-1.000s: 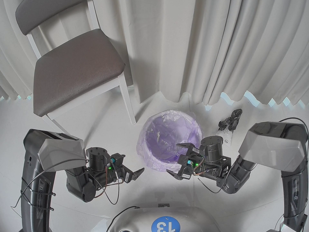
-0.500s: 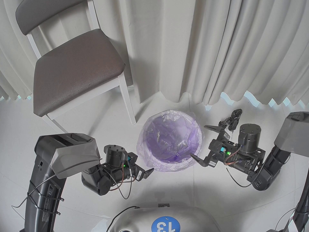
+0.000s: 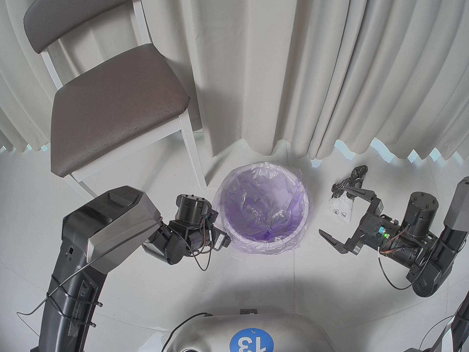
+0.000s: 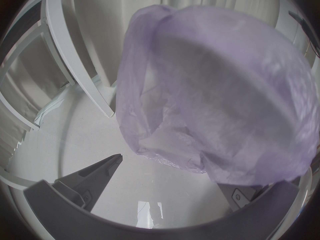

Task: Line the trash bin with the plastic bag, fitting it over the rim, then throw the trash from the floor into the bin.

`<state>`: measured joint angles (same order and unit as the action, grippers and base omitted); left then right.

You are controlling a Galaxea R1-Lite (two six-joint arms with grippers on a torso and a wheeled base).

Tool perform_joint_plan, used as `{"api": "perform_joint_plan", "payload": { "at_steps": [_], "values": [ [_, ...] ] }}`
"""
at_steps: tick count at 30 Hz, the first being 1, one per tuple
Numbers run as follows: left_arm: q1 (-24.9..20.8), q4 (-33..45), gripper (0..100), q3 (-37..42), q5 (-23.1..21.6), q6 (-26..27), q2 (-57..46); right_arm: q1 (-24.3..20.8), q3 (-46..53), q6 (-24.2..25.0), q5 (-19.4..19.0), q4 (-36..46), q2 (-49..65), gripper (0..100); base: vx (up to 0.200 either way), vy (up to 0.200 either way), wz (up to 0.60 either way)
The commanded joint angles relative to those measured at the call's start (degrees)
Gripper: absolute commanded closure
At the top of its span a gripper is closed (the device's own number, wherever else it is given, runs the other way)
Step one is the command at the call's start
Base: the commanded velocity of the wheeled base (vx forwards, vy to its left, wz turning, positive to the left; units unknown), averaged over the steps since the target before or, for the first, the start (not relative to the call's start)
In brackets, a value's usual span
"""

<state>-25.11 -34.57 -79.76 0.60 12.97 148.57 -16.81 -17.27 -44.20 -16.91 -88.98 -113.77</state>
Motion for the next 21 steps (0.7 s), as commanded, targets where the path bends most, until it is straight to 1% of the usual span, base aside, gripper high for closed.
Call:
{"api": "perform_joint_plan", "payload": {
  "at_steps": [1,3,5,7,8,9,10,12,15,19,20,21],
  "values": [
    [0.2,-0.7,0,0.6,0.0,-0.3,0.3,0.8,0.2,0.6,-0.2,-1.0,0.4,0,0.000,0.000,0.00],
    [0.3,-0.9,0,3.3,-0.1,-0.7,-1.3,1.3,0.0,1.1,-0.4,-1.0,0.7,0,0.000,0.000,0.00],
    [0.6,-2.2,0,8.8,-0.5,-0.4,-4.8,1.5,0.3,2.6,-0.4,-1.0,0.9,0,0.000,0.000,0.00],
    [0.7,-2.3,0,9.3,-0.5,-0.4,-5.1,1.5,0.4,2.7,-0.4,-1.0,0.9,0,0.000,0.000,0.00],
    [1.6,-5.7,0,18.4,-1.3,0.7,-10.3,1.6,0.8,5.5,-0.4,-1.0,1.1,0,0.000,0.000,0.00],
    [1.7,-6.4,0,19.7,-1.5,1.1,-11.0,1.7,0.8,5.9,-0.4,-1.0,1.1,0,0.000,0.000,0.00],
    [2.7,-8.6,0,23.9,-2.2,3.1,-13.4,2.0,0.9,6.9,-0.4,-1.0,1.1,0,0.000,0.000,0.00],
    [4.4,-11.2,0,28.1,-2.9,5.7,-16.0,2.7,1.5,8.1,-0.4,-1.0,1.1,0,0.000,0.000,0.00],
    [6.0,-13.1,0,30.6,-3.0,6.9,-18.8,4.3,3.5,10.8,-0.5,-1.0,1.3,0,0.000,0.000,0.00],
    [7.1,-13.0,0,30.4,-2.9,7.2,-20.9,6.4,3.7,12.3,-0.7,-1.0,1.7,0,0.000,0.000,0.00],
    [7.2,-12.7,0,29.0,-2.4,7.2,-21.2,8.0,2.9,12.5,-0.7,-1.0,2.4,0,0.000,0.000,0.00],
    [7.1,-12.7,0,28.3,-2.2,7.1,-21.1,8.6,2.5,12.7,-0.7,-1.0,2.6,0,0.000,0.000,0.00]
  ]
}}
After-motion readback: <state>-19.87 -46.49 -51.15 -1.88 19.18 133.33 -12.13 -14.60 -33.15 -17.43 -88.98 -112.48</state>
